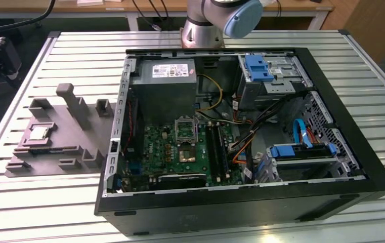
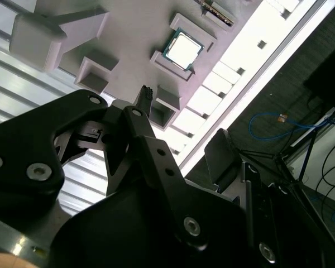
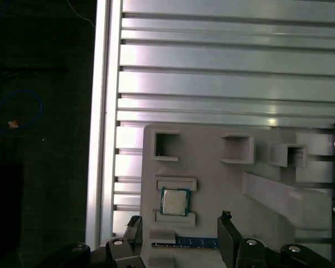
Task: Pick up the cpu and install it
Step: 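Pick up the cpu and move it towards the insertion slot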
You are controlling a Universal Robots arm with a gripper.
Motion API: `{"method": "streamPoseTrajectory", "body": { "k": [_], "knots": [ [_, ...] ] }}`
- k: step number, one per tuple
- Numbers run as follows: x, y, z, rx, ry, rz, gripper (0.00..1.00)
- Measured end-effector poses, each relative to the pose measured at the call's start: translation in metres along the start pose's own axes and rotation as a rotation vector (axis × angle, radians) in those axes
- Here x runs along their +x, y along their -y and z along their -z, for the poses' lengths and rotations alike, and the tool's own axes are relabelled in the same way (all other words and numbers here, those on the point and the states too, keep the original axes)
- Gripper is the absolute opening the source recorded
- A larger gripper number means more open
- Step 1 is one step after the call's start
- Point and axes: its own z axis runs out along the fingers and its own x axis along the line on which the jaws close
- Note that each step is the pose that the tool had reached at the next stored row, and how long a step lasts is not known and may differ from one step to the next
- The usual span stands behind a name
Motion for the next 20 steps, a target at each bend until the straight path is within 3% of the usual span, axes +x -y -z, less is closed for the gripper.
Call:
{"method": "streamPoseTrajectory", "body": {
  "k": [20],
  "knots": [
    [0.0002,0.001,-0.014,0.0001,-0.0002,0.0,0.65]
  ]
}}
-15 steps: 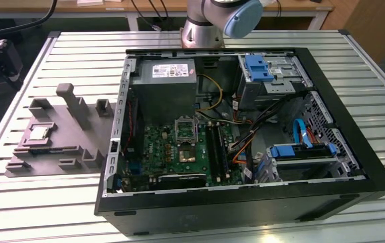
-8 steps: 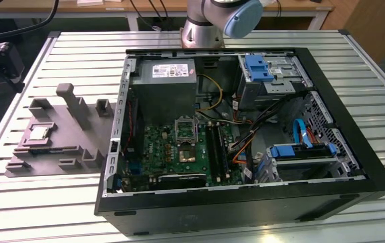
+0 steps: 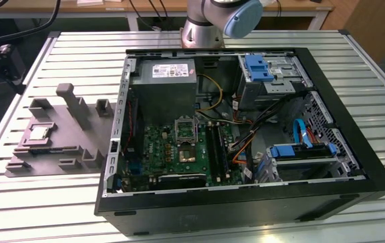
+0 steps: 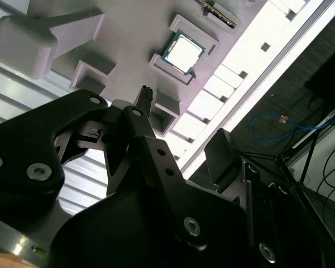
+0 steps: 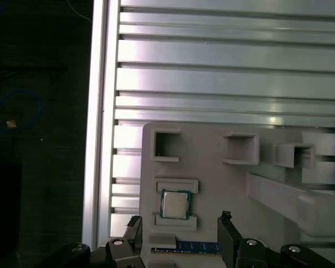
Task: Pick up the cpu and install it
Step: 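Pick up the cpu and move it towards the insertion slot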
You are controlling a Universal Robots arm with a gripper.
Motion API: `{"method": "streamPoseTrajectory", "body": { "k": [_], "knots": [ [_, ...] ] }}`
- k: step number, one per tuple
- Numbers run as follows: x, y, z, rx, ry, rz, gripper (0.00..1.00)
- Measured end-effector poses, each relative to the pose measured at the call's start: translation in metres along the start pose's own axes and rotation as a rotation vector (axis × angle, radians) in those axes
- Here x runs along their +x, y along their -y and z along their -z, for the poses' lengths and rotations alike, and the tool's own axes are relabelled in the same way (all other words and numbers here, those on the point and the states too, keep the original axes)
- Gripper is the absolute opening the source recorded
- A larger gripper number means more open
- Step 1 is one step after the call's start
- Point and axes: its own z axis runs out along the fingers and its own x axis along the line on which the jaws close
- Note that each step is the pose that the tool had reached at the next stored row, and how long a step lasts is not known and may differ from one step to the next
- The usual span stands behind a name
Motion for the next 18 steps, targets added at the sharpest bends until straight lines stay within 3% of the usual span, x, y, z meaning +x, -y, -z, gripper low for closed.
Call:
{"method": "streamPoseTrajectory", "body": {
  "k": [18],
  "knots": [
    [0.0001,0.0004,-0.0088,-0.0001,0.0001,0.0,0.65]
  ]
}}
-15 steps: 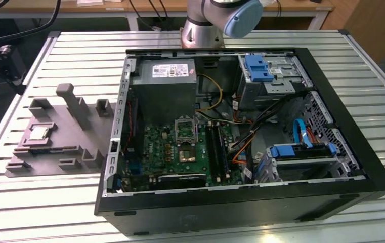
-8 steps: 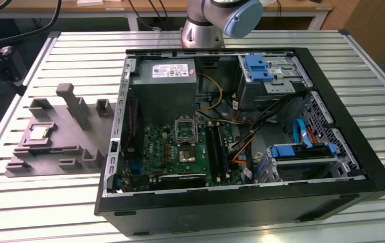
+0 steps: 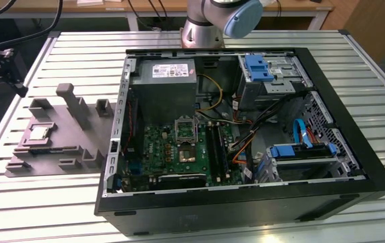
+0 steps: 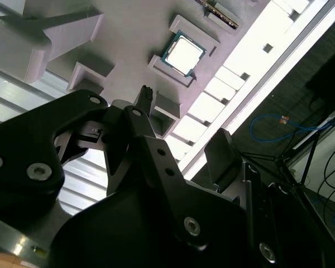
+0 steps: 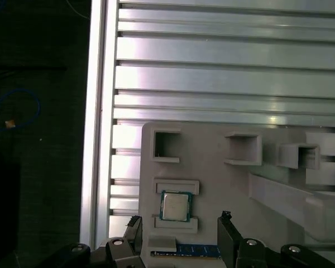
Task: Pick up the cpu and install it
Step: 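Pick up the cpu and move it towards the insertion slot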
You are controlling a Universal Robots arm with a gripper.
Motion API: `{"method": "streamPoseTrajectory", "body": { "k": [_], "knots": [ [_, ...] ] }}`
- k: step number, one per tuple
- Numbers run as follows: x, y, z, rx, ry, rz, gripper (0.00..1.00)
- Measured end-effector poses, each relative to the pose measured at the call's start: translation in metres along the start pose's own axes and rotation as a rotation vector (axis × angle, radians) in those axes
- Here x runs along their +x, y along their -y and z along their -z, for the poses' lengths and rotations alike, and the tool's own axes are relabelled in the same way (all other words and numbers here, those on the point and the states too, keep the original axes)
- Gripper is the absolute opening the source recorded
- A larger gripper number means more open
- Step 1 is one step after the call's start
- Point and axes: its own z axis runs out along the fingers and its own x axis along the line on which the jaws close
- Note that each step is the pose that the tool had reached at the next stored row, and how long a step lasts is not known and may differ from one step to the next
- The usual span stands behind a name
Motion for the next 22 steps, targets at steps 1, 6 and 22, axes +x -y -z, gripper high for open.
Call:
{"method": "streamPoseTrajectory", "body": {
  "k": [1,6,22],
  "knots": [
    [0.0,0.0,-0.0009,0.0,-0.0001,0.0,0.65],
    [0.0001,0.001,-0.0064,0.0001,-0.0002,0.0,0.65],
    [-0.0006,0.0064,-0.0265,0.0035,-0.0138,-0.001,0.65]
  ]
}}
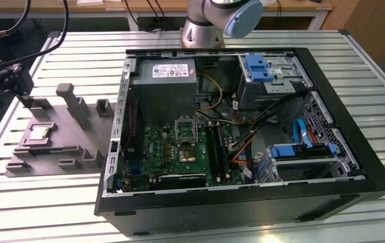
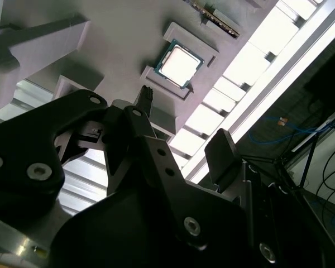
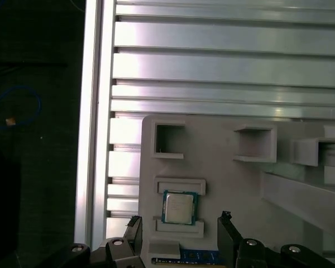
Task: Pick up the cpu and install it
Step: 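Pick up the cpu and move it towards the insertion slot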
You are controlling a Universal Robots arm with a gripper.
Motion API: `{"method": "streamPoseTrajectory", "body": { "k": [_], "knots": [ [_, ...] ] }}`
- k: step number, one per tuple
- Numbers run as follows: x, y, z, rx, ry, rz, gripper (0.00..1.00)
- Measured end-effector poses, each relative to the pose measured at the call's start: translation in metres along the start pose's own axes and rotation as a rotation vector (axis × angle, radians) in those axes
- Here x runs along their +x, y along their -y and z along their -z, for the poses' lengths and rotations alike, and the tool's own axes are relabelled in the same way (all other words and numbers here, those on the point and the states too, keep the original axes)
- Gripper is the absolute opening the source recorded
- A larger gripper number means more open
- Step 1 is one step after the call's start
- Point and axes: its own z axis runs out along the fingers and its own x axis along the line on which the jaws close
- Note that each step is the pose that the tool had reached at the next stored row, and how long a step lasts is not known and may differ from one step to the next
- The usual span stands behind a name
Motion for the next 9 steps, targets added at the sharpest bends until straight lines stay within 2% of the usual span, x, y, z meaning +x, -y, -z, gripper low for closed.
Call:
{"method": "streamPoseTrajectory", "body": {
  "k": [9],
  "knots": [
    [0.0,0.0,-0.0002,0.0017,0.0002,0.0,0.65]
  ]
}}
